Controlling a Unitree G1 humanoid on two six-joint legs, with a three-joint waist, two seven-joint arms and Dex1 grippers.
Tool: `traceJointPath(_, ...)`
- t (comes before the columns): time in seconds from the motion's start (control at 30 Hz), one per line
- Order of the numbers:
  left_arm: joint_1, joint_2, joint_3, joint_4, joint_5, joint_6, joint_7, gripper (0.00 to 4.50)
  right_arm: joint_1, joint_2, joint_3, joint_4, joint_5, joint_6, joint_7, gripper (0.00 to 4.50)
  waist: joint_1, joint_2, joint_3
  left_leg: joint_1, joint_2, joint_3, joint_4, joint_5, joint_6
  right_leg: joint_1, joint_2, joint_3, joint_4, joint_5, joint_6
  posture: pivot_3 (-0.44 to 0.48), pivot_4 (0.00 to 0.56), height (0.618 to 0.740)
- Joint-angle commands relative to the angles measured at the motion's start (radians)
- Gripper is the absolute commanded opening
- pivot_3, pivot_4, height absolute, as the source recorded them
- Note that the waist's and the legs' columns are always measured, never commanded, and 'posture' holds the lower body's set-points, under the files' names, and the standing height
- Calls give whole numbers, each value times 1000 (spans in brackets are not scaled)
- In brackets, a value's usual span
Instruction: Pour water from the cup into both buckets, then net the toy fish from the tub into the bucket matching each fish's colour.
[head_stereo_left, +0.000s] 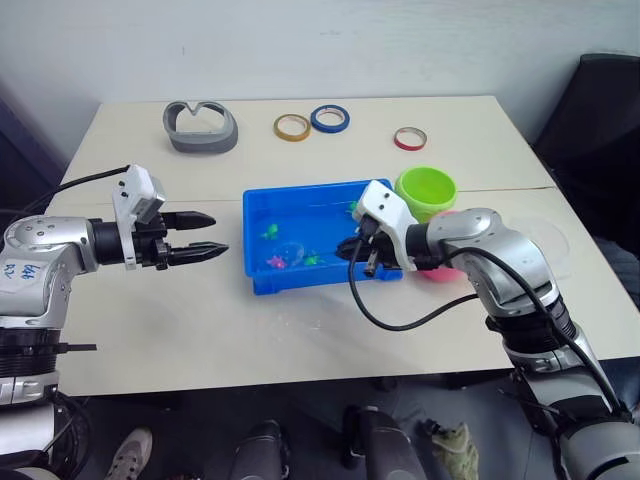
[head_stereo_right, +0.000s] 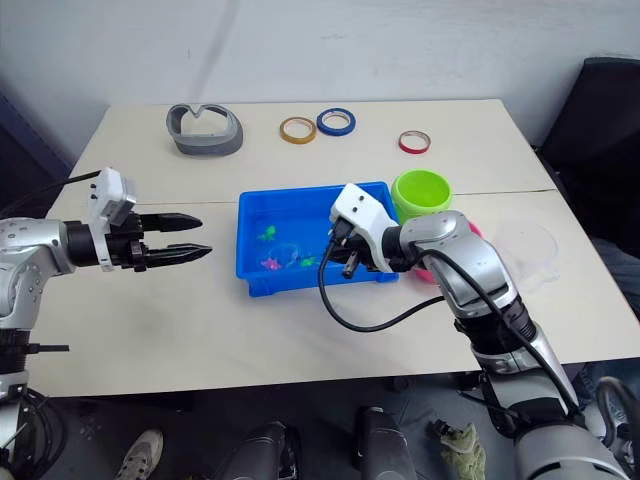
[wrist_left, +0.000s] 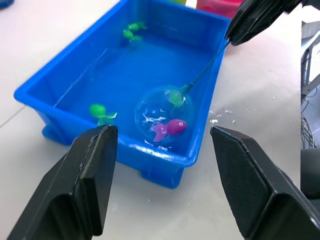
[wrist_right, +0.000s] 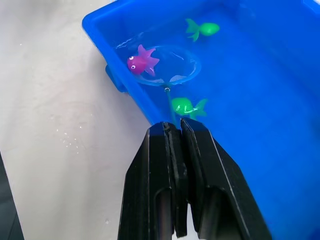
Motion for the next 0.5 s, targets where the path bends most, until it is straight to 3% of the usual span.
traceJointPath(0.03,-24,0,3,-5,-18,-13,-28,3284,0,-27,-70,-32,23,-27,-27,0,0,0,0,0,0,0,0,0,0,0,0,0,0,0,0,0,150,713)
traceJointPath(0.5,-66,-43,-37,46,4,-63,-44,3284,67,-87,-187,-80,74,-66,-76,0,0,0,0,0,0,0,0,0,0,0,0,0,0,0,0,0,150,713)
